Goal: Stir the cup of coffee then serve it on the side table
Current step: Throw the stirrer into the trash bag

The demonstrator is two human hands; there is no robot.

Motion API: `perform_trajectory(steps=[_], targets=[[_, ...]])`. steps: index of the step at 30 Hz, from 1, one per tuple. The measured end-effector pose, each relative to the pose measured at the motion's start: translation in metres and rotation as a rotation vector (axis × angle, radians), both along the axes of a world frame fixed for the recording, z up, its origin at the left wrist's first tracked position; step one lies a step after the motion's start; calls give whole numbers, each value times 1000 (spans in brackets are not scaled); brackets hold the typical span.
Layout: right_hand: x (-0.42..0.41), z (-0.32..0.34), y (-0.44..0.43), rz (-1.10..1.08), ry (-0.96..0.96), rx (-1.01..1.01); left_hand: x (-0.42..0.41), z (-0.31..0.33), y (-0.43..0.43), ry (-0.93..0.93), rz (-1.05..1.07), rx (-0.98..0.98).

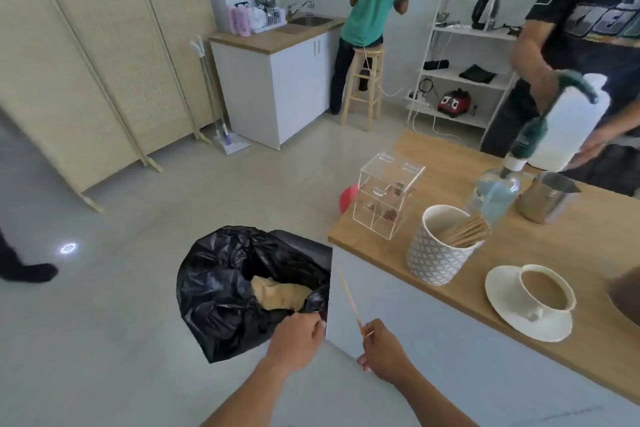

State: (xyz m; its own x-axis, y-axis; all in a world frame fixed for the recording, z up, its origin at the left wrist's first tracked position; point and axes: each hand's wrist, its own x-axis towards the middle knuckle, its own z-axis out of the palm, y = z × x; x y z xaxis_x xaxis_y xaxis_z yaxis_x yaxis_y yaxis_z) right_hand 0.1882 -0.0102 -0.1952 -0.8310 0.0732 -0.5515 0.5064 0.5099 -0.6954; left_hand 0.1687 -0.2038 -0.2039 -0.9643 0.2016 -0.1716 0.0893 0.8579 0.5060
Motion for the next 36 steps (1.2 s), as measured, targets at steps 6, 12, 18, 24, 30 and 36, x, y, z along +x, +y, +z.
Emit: perform_trajectory(steps=[6, 12, 18, 24, 30, 36], targets=[[-64, -33, -56, 142, -42, 152, -36, -34, -70, -110, 167, 5], [-108, -77, -104, 163, -157, 148, -69, -74, -113, -241, 273, 52], [-142, -114, -135, 194, -244, 166, -92, -103, -133, -359, 292, 84], [-172, -133, -142, 183, -283, 187, -116, -114, -140, -428, 290, 94], [-171, -138, -125, 238, -305, 274, -125, -123, -148, -454, 303, 89], [-167, -131, -108, 256, -329, 299, -131, -123, -146, -461, 266, 86]])
